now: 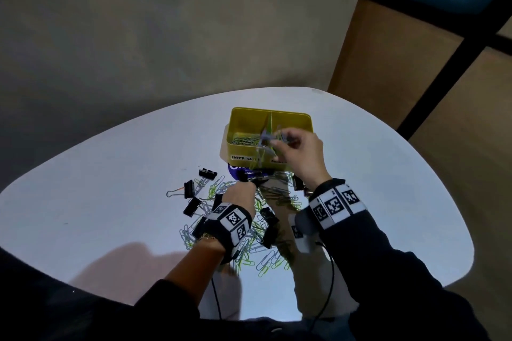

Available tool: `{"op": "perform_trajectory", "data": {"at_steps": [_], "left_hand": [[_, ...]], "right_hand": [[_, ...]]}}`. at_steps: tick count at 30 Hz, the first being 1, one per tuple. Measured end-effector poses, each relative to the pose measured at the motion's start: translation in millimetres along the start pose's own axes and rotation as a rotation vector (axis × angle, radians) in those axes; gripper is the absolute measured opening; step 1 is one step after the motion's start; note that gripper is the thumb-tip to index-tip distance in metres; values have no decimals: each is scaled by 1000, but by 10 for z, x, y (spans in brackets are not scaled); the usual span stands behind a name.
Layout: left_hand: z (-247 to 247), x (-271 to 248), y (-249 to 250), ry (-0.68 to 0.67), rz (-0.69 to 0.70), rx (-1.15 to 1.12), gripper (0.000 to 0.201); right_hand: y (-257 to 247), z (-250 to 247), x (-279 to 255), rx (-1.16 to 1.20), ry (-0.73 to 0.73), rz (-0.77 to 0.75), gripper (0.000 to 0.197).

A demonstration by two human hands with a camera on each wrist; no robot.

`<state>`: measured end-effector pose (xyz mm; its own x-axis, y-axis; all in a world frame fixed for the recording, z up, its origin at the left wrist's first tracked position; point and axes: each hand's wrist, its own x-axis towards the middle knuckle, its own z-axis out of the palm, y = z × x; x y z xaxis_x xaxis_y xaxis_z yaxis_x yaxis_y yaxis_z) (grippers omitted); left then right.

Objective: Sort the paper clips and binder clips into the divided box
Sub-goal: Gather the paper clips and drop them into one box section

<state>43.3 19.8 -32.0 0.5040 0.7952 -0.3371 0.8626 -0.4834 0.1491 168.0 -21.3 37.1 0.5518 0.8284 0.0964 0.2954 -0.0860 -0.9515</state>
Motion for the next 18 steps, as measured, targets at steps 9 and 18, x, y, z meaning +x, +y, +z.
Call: {"op": "perform_trajectory", "data": {"at_steps": [9,18], "left_hand": [[-138,39,-149,-5,42,-72,25],[-781,77,-382,175,99,-670,9]], "right_hand": [[-226,393,791,-184,170,-135,15],[17,-26,648,-275,-210,-29,30]]}}
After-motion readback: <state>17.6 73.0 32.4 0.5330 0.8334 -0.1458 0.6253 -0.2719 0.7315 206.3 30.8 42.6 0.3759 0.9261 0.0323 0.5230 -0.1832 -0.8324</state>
